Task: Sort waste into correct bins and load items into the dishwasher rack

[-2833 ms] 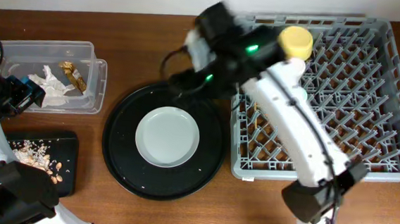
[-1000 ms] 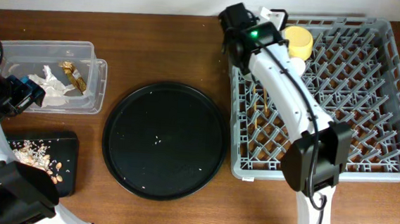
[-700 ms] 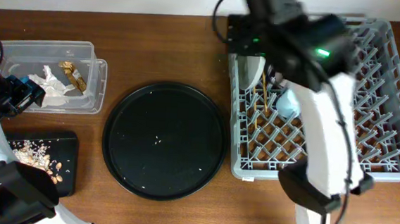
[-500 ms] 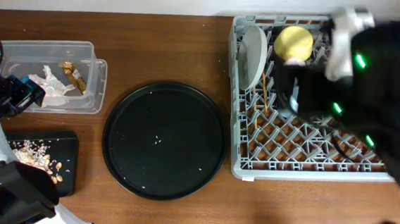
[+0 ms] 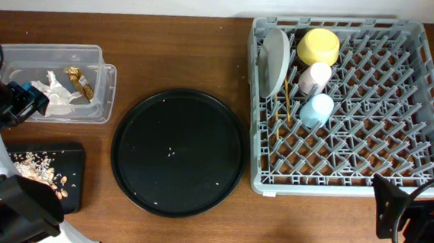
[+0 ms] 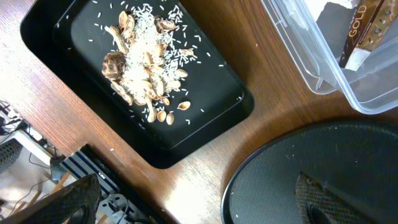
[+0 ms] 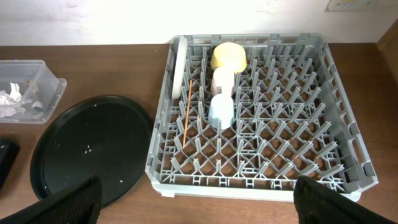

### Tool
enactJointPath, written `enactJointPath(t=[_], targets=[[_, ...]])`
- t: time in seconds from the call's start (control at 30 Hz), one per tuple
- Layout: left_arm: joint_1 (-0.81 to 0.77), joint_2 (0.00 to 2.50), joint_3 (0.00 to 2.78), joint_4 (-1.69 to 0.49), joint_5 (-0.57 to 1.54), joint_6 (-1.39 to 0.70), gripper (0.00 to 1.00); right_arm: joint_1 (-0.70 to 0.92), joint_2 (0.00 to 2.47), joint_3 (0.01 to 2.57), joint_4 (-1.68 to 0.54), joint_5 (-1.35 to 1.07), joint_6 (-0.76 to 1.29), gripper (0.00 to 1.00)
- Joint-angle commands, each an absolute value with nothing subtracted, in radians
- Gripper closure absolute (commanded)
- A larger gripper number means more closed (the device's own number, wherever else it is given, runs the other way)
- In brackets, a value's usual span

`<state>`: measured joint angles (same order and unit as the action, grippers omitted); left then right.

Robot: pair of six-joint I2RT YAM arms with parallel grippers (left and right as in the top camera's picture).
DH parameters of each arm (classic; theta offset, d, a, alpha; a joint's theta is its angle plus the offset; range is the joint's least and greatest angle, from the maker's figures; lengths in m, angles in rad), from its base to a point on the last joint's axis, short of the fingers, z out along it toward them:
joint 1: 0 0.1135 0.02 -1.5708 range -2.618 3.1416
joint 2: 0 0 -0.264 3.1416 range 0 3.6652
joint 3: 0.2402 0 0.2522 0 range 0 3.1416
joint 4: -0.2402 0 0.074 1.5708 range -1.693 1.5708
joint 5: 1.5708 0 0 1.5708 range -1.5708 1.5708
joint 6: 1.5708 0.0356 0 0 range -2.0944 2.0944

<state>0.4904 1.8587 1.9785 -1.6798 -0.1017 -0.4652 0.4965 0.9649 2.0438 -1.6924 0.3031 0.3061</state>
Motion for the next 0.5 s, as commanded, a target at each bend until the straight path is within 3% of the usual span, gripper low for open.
enactJointPath(t=[0.0,0.23,0.47], targets=[[0.494,1.838,1.988,-1.681,-0.102,-0.467,0.01,0.463,0.955,2.038,-1.699,0.323,0.299,0.02],[0.494,1.838,1.988,-1.681,-0.102,-0.467,0.01,0.097,0.694,2.038,-1.698,0.323,0.299,0.02],[0.494,1.838,1.988,-1.681,-0.102,-0.467,0.01,0.037,0.673,2.038,-1.698,0.323,0.299,0.02]])
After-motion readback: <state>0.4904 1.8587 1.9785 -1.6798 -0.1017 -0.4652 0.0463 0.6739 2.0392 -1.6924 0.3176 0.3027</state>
